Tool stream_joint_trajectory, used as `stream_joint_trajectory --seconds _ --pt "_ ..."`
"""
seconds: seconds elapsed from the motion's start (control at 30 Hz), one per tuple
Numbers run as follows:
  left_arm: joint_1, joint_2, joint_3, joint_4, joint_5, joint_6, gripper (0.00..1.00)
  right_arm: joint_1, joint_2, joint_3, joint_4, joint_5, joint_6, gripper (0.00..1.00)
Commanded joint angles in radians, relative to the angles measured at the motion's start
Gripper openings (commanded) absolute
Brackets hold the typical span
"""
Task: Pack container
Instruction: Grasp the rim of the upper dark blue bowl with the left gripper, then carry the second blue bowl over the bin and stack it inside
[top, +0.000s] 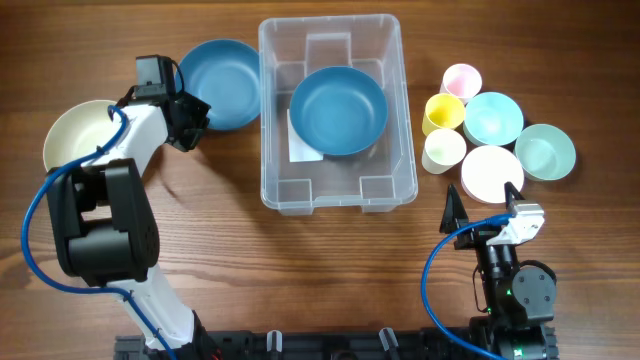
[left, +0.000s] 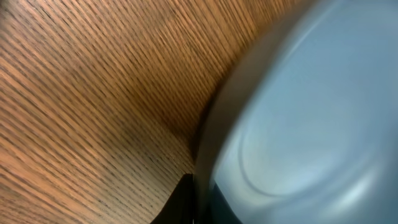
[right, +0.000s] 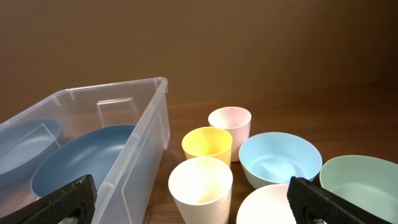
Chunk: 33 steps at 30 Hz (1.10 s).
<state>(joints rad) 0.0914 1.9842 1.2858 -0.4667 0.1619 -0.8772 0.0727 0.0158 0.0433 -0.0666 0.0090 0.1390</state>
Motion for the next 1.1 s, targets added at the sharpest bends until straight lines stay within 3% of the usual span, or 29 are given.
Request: stream_joint_trajectory --seconds 0.0,0.33,0.6,0.83,1.07 --pt "0.003 -0.063 0.055 0.004 0.005 0.006 0.05 -0.005 -0.002 -0.006 0.005 0.017 0.021 1.0" --pt "-0.019 -0.333 0.091 -0.025 0.004 0.042 0.04 -0.005 -0.002 -0.006 0.005 0.017 0.02 1.0" --pt "-0.177 -0.514 0.091 -0.073 -0.056 0.088 0.05 -0.005 -0.002 -0.006 0.005 0.017 0.02 1.0" --pt "-0.398 -0.509 0.091 -0.119 -0.167 0.115 0.07 -0.005 -0.002 -0.006 0.005 0.017 0.02 1.0" --pt "-0.595 -0.385 0.091 -0.129 -0.278 0.114 0.08 -0.005 -0.002 -0.006 0.005 0.017 0.02 1.0"
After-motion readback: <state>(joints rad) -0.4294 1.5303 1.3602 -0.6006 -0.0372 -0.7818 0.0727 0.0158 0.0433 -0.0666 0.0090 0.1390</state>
